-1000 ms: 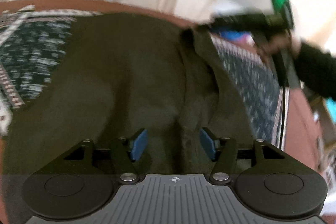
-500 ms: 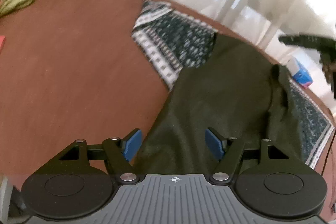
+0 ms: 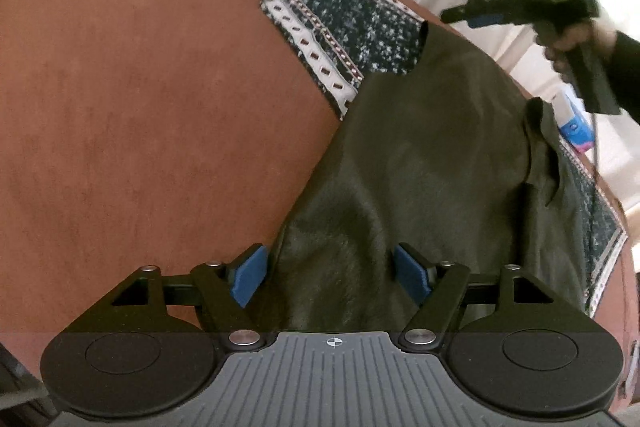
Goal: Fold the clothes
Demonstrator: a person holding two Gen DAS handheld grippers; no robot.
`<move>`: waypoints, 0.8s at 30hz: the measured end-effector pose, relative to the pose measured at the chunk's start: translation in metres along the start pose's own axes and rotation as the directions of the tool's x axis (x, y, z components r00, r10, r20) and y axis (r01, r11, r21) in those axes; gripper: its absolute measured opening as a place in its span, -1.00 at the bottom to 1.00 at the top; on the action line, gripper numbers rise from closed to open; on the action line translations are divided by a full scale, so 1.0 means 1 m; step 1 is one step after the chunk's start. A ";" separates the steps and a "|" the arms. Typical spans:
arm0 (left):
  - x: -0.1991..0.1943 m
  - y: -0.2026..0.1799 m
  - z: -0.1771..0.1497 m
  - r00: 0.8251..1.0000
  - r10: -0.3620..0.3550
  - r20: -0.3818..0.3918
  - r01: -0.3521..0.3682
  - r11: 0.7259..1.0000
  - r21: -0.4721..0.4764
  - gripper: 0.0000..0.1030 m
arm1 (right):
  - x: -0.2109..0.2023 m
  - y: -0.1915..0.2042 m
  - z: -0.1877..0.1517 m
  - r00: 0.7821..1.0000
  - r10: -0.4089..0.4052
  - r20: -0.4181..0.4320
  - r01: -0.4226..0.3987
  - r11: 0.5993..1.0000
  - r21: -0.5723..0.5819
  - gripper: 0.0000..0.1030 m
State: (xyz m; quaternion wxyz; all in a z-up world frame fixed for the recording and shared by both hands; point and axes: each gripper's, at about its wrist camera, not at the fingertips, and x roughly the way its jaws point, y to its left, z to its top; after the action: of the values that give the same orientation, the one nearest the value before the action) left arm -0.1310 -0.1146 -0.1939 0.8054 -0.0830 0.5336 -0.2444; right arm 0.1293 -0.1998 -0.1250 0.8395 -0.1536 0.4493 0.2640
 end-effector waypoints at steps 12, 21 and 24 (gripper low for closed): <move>-0.001 0.006 0.001 0.998 -0.066 -0.004 0.066 0.998 -0.022 0.51 | 0.050 0.017 0.010 0.992 -0.100 -0.082 0.099 0.995 -0.017 0.04; -0.005 0.004 0.001 0.997 -0.075 -0.004 0.075 0.997 -0.016 -0.82 | 0.049 0.012 0.010 0.993 -0.039 -0.107 0.045 0.998 0.054 -0.79; -0.013 0.003 0.003 0.993 -0.117 0.024 0.118 0.992 -0.048 -0.91 | 0.043 0.009 0.011 0.996 -0.028 -0.090 0.034 0.997 0.072 -0.87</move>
State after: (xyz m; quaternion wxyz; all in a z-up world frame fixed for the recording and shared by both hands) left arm -0.1319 -0.1065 -0.1833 0.7929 -0.1367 0.5252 -0.2770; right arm 0.1510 -0.1737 -0.1547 0.8279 -0.1409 0.4931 0.2272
